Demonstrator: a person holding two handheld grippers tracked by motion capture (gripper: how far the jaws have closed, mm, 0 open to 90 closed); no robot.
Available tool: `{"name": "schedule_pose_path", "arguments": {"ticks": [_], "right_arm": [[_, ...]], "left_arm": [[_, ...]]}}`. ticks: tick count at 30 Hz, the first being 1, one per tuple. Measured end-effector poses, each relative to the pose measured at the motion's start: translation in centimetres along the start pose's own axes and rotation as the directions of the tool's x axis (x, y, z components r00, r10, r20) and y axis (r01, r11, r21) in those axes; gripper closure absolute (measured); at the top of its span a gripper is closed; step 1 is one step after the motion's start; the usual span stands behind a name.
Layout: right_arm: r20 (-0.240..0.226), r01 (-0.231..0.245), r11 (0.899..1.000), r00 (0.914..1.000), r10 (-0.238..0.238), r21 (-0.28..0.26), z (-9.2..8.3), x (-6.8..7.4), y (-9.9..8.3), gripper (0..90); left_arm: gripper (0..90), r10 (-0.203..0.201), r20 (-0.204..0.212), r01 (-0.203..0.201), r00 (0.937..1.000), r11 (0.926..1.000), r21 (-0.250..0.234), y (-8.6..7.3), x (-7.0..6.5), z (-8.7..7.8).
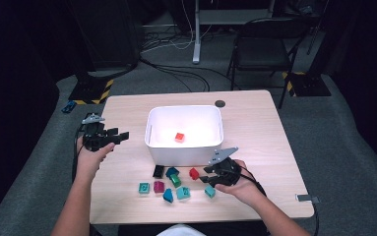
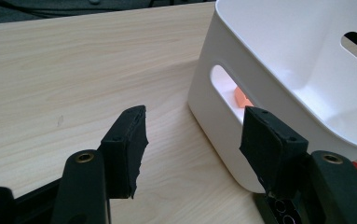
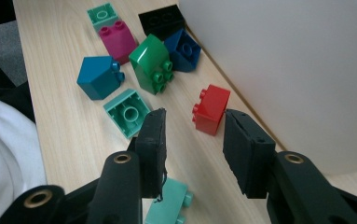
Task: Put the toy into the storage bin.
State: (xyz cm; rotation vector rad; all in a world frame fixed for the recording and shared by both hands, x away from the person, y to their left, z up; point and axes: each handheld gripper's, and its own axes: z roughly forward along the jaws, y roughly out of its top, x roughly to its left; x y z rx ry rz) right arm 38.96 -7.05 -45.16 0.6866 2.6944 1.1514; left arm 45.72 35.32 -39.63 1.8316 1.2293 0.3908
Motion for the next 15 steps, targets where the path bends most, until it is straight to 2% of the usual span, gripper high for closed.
{"name": "schedule_pose_path", "arguments": {"ticks": [8,15], "right_arm": [[-0.011,-0.011,1.000,0.9999,0.011,0.028,1.2,0.5,-2.1,58.7],[-0.009,-0.035,0.999,0.9993,0.035,0.031,1.6,0.8,-3.1,58.0]], "left_arm": [[40.2,-0.007,-0.001,0.007,1.0000,1.0000,-0.003,0.0,0.0,0.0],[40.2,-0.003,-0.005,0.003,1.0000,1.0000,0.003,-0.1,0.1,0.2]]}}
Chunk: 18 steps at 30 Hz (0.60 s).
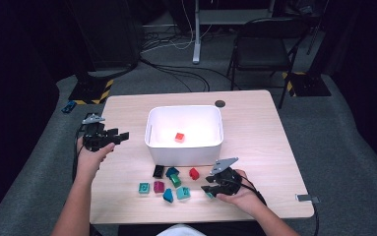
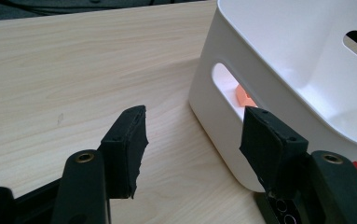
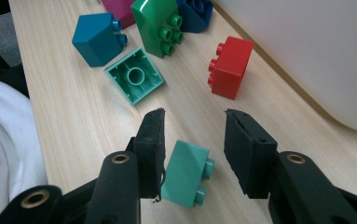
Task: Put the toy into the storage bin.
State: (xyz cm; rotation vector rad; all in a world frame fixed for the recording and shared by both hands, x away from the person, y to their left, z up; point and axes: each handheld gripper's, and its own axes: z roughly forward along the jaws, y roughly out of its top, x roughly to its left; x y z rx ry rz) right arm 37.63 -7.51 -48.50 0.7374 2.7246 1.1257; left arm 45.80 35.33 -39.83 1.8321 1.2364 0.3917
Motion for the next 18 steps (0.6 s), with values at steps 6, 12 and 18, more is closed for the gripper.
{"name": "schedule_pose_path", "arguments": {"ticks": [6,12,18], "right_arm": [[0.001,-0.010,1.000,0.9999,0.010,0.014,0.2,0.2,-1.0,57.5],[0.001,-0.016,0.999,0.9999,0.016,0.034,0.5,0.2,-1.9,56.9],[0.007,-0.028,0.999,0.9996,0.027,0.042,0.5,0.2,-2.7,57.2]], "left_arm": [[40.3,-0.006,0.001,0.006,1.0000,1.0000,-0.004,0.0,0.0,0.0],[40.2,-0.002,0.005,0.002,1.0000,1.0000,0.001,0.0,0.0,0.1],[40.3,-0.003,0.006,0.003,1.0000,1.0000,0.002,0.0,-0.1,0.2]]}}
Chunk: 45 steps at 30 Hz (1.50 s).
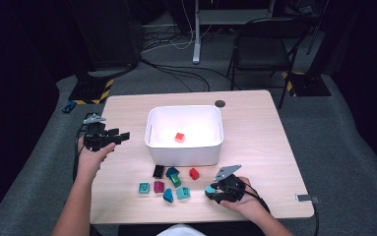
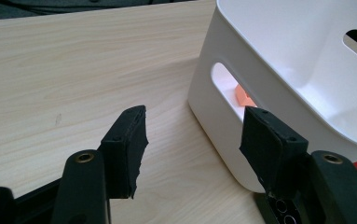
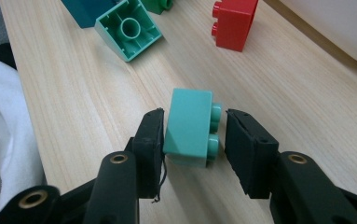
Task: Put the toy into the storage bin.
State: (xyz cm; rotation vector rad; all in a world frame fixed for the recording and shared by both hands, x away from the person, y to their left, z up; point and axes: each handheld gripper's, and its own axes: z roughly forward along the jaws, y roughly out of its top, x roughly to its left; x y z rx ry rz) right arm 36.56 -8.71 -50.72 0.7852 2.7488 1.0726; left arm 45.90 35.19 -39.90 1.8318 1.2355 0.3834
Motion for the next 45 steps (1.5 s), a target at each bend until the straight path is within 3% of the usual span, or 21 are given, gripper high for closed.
{"name": "schedule_pose_path", "arguments": {"ticks": [2,9,24,31,45], "right_arm": [[0.004,-0.018,1.000,0.9998,0.018,-0.004,-0.1,0.1,-0.1,58.0],[-0.001,-0.012,1.000,0.9999,0.012,-0.002,-0.5,-0.2,-0.4,66.6],[0.001,0.008,1.000,1.0000,-0.008,-0.023,-1.2,-0.2,0.8,67.2],[0.004,0.044,0.998,0.9990,-0.044,-0.034,-2.3,-0.5,2.2,67.2],[0.002,0.070,0.995,0.9976,-0.070,-0.068,-4.9,-0.3,5.6,67.2]], "left_arm": [[40.2,-0.001,0.000,0.001,1.0000,1.0000,-0.003,0.0,0.0,0.0],[40.2,-0.001,0.002,0.001,1.0000,1.0000,0.001,0.0,0.0,-0.1],[40.3,0.000,-0.001,0.000,1.0000,1.0000,-0.009,0.0,0.0,-0.1],[40.3,-0.001,0.002,0.001,1.0000,1.0000,-0.001,0.0,0.0,0.0],[40.1,-0.002,0.001,0.002,1.0000,1.0000,-0.002,0.0,0.1,0.0]]}}
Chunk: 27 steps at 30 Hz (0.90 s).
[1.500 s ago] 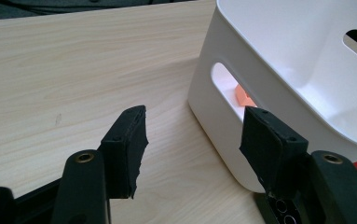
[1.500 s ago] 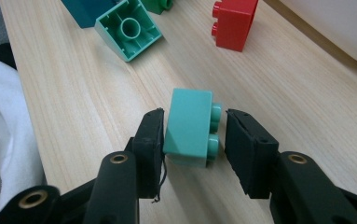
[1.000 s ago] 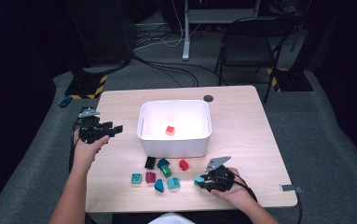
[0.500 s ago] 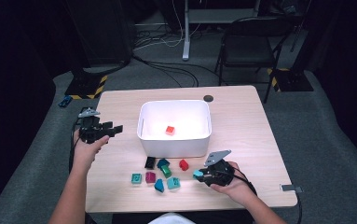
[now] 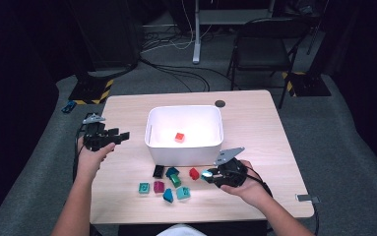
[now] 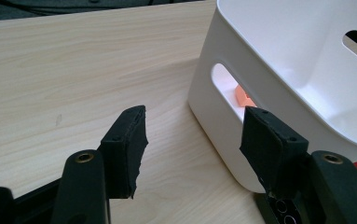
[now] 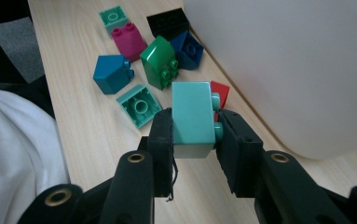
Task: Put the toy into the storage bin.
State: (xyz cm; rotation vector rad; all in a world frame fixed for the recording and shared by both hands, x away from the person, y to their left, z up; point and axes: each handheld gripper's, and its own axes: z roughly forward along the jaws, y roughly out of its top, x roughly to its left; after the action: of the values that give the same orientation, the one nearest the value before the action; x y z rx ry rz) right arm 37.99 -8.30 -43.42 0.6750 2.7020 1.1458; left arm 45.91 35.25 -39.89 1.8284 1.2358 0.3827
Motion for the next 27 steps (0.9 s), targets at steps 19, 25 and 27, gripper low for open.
{"name": "schedule_pose_path", "arguments": {"ticks": [19,25,27], "right_arm": [[0.007,0.008,0.998,0.9999,-0.007,-0.058,-3.1,-1.6,4.8,67.2],[0.017,0.016,0.998,0.9997,-0.015,-0.068,-3.8,-2.0,6.1,67.1],[0.023,0.008,0.997,0.9997,-0.007,-0.075,-4.0,-2.2,6.6,67.2]], "left_arm": [[33.2,-0.004,0.005,0.004,1.0000,0.9999,0.014,-0.1,0.2,0.5],[25.2,-0.009,-0.016,0.009,0.9998,1.0000,-0.001,-0.1,0.3,0.4],[24.6,-0.012,-0.016,0.012,0.9998,0.9999,0.002,-0.1,0.4,0.4]]}}
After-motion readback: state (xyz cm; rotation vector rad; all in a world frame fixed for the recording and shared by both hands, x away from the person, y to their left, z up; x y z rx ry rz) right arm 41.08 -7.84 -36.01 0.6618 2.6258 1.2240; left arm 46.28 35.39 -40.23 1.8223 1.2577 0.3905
